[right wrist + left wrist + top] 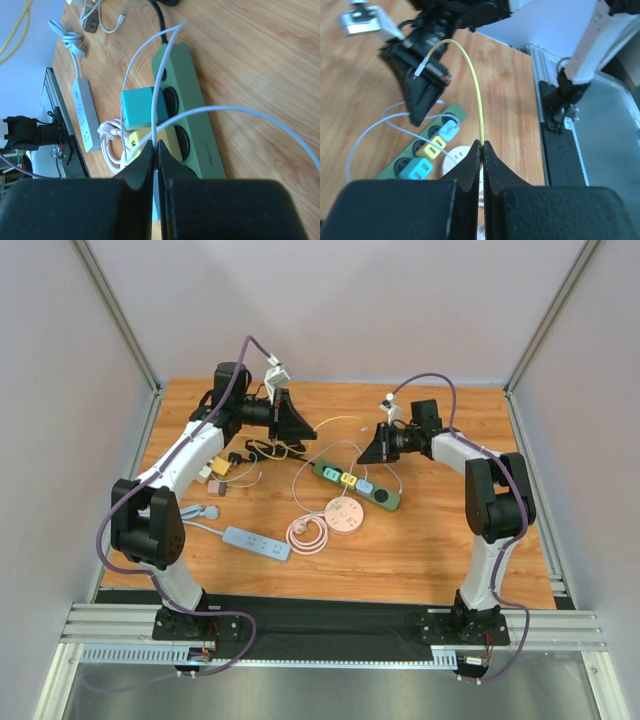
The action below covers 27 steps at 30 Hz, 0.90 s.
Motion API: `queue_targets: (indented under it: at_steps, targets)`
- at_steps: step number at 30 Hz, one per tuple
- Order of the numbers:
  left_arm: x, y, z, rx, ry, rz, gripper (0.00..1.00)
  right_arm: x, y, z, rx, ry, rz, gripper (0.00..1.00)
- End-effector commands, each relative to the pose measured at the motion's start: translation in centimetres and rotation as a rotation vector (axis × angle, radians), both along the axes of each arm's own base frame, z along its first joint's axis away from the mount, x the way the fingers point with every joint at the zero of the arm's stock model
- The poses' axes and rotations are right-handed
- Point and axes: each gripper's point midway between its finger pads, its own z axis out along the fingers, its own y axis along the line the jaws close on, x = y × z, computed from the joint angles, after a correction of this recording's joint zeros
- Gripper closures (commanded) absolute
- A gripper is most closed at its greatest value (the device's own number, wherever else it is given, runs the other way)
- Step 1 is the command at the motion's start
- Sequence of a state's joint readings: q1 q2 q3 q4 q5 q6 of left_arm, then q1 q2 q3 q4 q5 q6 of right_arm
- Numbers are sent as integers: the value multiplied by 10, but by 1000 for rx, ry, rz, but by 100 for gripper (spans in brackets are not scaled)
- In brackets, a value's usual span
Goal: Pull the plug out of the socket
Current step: Place the plug at the corner of the board.
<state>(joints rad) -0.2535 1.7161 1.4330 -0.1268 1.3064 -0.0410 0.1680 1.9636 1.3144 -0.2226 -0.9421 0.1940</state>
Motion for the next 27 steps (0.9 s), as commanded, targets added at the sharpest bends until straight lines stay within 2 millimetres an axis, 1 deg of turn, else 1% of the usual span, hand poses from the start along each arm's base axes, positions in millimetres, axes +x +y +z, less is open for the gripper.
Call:
queue_targets:
  at_steps: [1,4,6,7,9,10,11,12,13,14,15,16,17,18,19,20,22,24,25,27]
  targets:
    - [-35,-10,10,-17,6,-157,100,9,10,26,9,-81,4,100]
    - [-40,-12,20,-23,-16,-167,100,15,4,27,-11,-101,-33,100]
    - [-33,-8,21,7,-62,-110,100,19,-4,25,-31,-102,-82,100]
    - [-18,1,22,52,-98,-15,100,25,-14,26,-35,-111,-116,100]
    - [3,15,18,92,-104,108,100,28,-26,19,-46,-91,-158,100]
    - [24,36,18,126,-113,244,100,32,-37,20,-47,-93,-184,100]
    - [37,50,17,137,-97,330,100,32,-41,21,-40,-90,-186,100]
    - [50,65,12,131,-55,425,100,33,-44,21,-33,-88,-187,100]
    - [73,104,14,151,-42,622,100,34,-51,20,-29,-78,-199,100]
    - [82,125,11,149,-20,721,100,34,-53,21,-23,-77,-200,100]
    - [87,140,2,129,39,807,100,34,-55,21,-27,-82,-199,100]
    - [101,188,0,140,55,999,100,35,-58,21,-31,-84,-203,100]
    - [104,205,-4,143,70,1066,100,35,-60,22,-36,-90,-207,100]
    - [103,220,-17,163,104,1123,100,36,-60,24,-39,-99,-206,100]
    - [107,249,-24,199,115,1240,100,36,-62,23,-44,-101,-211,100]
    - [107,261,-32,225,125,1276,100,37,-63,25,-49,-107,-214,100]
    - [107,287,-56,299,175,1361,100,38,-67,28,-53,-121,-223,100]
    - [104,304,-76,336,223,1403,100,40,-71,30,-56,-133,-235,100]
    - [104,308,-85,344,247,1408,100,40,-77,31,-55,-133,-251,100]
    - [102,313,-97,352,279,1420,95,40,-78,33,-51,-141,-255,100]
